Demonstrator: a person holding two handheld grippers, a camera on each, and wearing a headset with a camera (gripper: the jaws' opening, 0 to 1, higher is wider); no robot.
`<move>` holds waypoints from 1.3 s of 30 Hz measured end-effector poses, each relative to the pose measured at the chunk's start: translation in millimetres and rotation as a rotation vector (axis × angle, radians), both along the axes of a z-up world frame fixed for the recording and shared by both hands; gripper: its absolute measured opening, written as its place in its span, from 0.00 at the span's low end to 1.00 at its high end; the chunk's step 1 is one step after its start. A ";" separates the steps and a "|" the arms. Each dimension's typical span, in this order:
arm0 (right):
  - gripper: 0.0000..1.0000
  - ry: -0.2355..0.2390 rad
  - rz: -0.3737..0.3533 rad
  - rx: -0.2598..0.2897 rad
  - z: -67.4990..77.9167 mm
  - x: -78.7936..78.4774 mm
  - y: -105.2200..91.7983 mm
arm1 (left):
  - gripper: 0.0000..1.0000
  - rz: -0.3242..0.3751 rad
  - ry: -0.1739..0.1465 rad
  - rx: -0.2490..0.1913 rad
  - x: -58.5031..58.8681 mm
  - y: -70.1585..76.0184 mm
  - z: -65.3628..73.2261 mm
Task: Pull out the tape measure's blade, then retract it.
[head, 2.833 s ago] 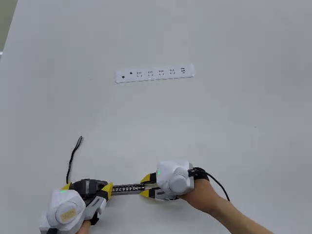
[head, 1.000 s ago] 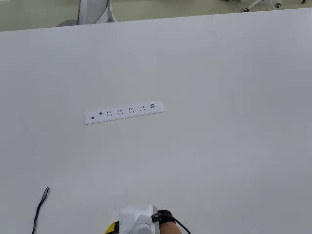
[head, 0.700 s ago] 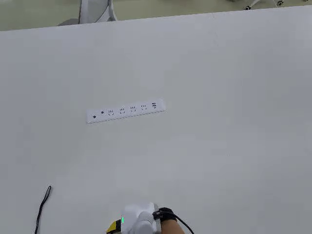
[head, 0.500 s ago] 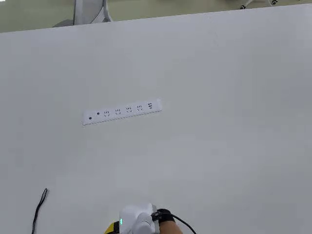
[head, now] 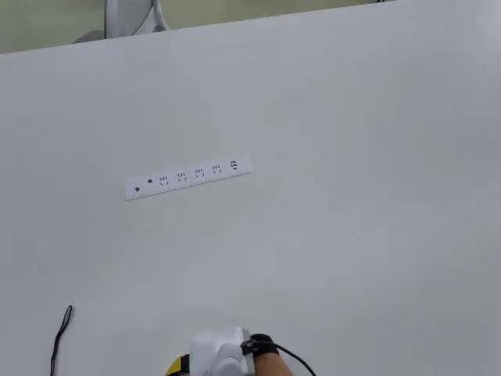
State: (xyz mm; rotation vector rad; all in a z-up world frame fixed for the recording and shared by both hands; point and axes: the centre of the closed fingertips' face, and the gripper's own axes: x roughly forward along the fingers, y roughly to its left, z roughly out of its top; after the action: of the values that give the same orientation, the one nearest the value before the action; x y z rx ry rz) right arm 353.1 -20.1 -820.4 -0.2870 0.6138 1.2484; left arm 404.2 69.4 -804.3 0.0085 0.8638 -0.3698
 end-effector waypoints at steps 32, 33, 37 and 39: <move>0.13 0.007 0.061 0.001 2.0 6.7 25.0 | 0.67 0.029 0.023 -0.037 -2.0 1.7 1.7; 0.13 0.006 0.063 0.000 2.5 6.7 25.4 | 0.67 0.029 0.023 -0.038 -2.0 1.6 1.7; 0.13 0.006 0.072 -0.005 -0.2 7.3 28.8 | 0.67 0.029 0.023 -0.041 -2.4 1.0 2.1; 0.13 0.004 0.079 -0.010 1.5 7.4 30.3 | 0.67 0.028 0.024 -0.041 -2.4 0.7 2.5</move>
State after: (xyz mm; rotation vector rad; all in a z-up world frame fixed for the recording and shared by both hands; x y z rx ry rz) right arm 360.5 10.2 -818.9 -0.3194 0.6169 1.3226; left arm 401.8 70.2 -801.8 -0.0461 0.8794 -0.3617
